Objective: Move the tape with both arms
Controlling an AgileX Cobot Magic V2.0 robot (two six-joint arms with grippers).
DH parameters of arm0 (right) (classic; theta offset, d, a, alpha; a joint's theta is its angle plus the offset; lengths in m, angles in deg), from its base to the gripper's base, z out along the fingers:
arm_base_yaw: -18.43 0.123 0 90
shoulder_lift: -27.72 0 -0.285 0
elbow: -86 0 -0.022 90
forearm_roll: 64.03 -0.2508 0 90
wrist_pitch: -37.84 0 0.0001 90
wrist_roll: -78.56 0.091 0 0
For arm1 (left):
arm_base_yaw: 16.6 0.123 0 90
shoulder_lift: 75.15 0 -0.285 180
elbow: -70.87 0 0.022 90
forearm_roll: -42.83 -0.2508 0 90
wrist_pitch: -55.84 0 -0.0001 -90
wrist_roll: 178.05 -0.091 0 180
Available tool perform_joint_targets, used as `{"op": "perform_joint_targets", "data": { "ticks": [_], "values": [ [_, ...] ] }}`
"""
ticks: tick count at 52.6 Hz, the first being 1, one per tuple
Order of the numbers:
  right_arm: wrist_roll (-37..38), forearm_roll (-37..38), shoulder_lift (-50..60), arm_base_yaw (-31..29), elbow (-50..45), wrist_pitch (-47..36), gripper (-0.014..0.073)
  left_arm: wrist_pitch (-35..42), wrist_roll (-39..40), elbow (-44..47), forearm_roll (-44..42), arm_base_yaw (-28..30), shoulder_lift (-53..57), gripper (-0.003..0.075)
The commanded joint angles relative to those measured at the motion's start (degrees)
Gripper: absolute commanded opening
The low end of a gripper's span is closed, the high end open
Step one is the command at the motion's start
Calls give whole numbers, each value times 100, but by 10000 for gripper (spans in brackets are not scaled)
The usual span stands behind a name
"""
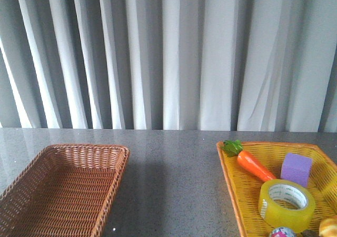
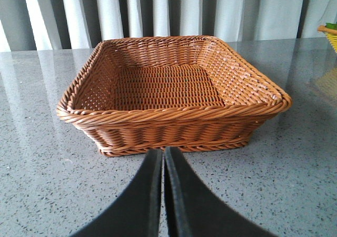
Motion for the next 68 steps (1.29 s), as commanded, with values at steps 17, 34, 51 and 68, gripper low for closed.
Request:
{"op": "perform_joint_targets", "data": {
  "ticks": [17,34,51,68],
  "values": [
    [238,335,75,-5,-36,-3004,-8,2007,236,-222,259,-4,99,-6],
    [1305,1735,-300,-5,1430,-3923,-8,3178,-82,-1785,492,-4,-104,-6],
    [2014,1937,-3154,-5,4307,-981,-8,1146,-644,-4461,492,-4,-2864,-6],
    [2063,1865,-5151,-5,5058,580,-8,634,-621,-5111,497,-4,-4839,-6]
  ]
}}
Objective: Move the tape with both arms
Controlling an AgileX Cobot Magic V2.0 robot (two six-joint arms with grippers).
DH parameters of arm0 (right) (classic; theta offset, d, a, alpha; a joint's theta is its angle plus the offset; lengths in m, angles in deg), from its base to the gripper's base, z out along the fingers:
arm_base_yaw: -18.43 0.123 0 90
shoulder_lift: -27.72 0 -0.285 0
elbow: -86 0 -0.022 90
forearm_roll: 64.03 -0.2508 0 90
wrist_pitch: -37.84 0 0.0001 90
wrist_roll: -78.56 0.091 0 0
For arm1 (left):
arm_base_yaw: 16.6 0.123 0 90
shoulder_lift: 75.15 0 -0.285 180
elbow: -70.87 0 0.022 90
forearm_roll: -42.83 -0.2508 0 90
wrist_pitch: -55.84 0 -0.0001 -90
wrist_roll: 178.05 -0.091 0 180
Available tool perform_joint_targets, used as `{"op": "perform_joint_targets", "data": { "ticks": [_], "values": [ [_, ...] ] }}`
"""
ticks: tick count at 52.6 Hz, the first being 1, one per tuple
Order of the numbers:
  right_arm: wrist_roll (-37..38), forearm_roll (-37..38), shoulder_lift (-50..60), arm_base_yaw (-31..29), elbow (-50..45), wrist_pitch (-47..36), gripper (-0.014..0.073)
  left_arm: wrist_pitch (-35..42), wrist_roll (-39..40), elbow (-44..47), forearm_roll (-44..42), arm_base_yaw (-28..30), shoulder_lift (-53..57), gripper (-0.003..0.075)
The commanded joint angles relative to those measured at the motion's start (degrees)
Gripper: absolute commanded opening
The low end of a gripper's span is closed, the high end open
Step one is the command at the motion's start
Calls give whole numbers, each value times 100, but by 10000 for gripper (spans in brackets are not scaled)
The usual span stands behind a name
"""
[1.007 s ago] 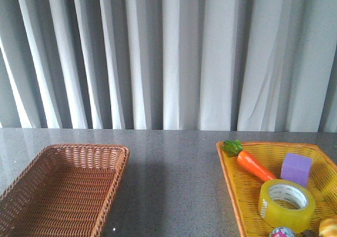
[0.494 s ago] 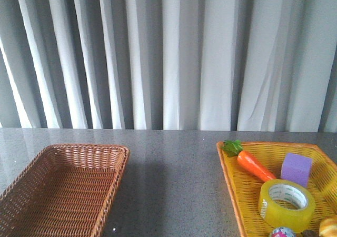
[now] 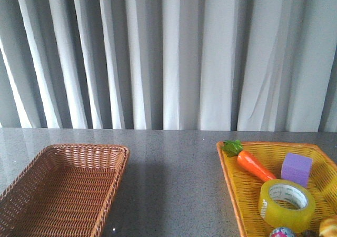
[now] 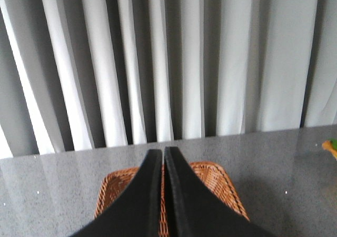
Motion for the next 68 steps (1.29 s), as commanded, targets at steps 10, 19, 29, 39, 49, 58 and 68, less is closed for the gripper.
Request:
{"op": "perform_joint_targets", "data": {
  "ticks": [10,19,29,39,49,58,68],
  "values": [
    [-8,21,-716,-5,207,-153,-8,732,41,-227,49,-4,-438,-6],
    [-117,33,-751,-5,239,-139,6,856,41,-227,49,-4,-431,10],
    [-486,16,-789,-5,253,-162,164,1102,41,-235,75,-4,-431,118],
    [-500,-131,-891,-5,253,-142,509,1121,41,-235,417,-4,-570,338],
    [-490,-150,-900,-10,253,-836,656,1054,41,-235,666,-4,-798,467],
    [-438,-164,-1243,-10,695,-447,622,796,29,-235,645,-4,-984,468],
    [-603,-203,-2686,-10,2303,1798,570,-118,12,-235,645,-4,-1317,468]
  ]
}}
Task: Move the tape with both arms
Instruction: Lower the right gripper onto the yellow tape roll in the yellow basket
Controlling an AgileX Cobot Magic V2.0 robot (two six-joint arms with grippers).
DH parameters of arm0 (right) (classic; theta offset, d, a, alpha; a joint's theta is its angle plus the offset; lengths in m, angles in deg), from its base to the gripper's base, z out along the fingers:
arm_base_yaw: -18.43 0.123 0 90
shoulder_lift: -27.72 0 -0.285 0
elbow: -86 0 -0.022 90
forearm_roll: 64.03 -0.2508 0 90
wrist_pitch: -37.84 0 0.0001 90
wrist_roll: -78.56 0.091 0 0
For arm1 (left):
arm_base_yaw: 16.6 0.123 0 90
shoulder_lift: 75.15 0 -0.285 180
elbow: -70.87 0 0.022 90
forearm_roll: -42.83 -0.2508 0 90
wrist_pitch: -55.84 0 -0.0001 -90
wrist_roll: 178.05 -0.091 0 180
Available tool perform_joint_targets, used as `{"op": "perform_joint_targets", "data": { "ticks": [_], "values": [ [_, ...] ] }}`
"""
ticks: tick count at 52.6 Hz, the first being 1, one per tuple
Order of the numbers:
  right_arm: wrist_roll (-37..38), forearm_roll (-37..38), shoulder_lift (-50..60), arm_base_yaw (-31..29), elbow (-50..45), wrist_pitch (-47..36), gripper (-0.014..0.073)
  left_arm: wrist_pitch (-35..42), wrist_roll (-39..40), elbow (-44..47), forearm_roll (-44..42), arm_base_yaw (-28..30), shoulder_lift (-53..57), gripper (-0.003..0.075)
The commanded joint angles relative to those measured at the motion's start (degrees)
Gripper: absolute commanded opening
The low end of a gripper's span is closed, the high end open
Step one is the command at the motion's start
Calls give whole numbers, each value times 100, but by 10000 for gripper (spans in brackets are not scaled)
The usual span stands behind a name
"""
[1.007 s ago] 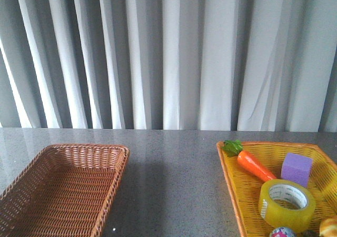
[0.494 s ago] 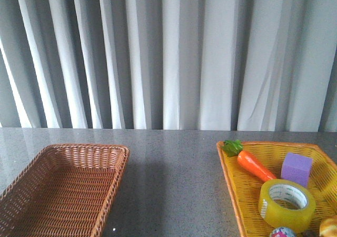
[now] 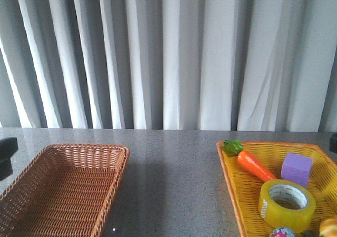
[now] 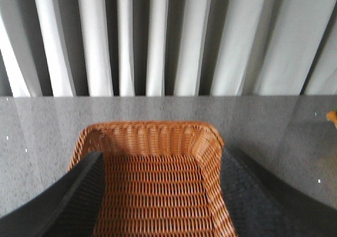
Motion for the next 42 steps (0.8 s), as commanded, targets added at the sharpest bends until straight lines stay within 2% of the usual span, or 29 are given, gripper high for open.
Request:
{"op": "perform_joint_targets", "data": {
  "ticks": [1,10,18,29,42],
  "values": [
    [-137,-11,-658,-10,1054,824,567,-160,7,-206,64,-4,-149,468],
    [-1161,-827,-1941,-10,2583,2278,566,-682,12,-206,64,-4,-369,468],
    [-1682,-1445,-2869,-10,3427,2922,566,-875,12,-206,64,-4,-404,468],
    [-1847,-1377,-3621,-10,3616,3171,566,-945,12,-206,64,-4,-404,468],
    [-1847,-1287,-4023,-10,3616,3272,566,-962,-12,-206,58,-4,-404,468]
  ]
}}
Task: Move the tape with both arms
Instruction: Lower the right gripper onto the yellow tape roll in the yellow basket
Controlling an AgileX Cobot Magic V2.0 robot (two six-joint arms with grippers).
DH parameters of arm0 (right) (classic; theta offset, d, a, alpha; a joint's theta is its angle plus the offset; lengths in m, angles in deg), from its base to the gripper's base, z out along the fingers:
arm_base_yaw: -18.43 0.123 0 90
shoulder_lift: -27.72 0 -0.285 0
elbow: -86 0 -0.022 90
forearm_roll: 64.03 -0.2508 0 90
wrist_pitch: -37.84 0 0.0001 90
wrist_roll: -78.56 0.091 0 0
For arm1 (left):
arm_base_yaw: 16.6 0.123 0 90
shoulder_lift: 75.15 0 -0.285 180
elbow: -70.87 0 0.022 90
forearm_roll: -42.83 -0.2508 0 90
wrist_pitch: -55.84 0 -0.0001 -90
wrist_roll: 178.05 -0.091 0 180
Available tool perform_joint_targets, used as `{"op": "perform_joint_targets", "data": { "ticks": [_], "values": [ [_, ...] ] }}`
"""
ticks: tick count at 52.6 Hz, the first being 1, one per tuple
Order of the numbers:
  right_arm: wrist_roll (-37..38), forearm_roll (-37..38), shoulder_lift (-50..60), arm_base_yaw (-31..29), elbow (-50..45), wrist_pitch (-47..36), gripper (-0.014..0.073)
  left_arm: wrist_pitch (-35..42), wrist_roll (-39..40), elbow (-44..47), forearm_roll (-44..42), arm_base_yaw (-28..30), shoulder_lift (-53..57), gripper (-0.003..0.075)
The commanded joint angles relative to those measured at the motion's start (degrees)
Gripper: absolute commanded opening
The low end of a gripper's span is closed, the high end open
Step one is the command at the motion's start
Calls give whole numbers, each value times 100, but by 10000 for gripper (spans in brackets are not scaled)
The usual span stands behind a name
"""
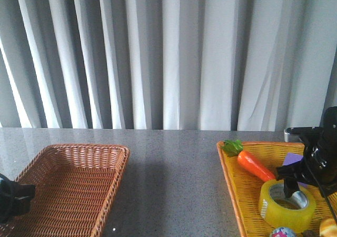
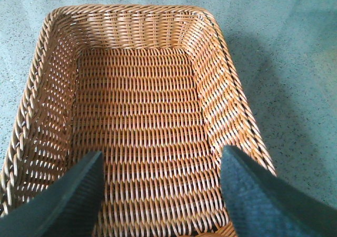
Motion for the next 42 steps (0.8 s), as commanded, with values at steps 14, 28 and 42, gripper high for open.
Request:
{"op": "perform_joint_targets", "data": {
  "ticks": [14,28,42],
  "values": [
    [-102,160,2,-10,205,-156,489,275,-26,-205,58,-4,78,468],
    [-102,160,-41,-10,205,-133,200,270,-26,-205,48,-4,78,468],
    [-118,177,25,-10,570,207,76,232,-26,-205,48,-4,78,468]
  ]
}}
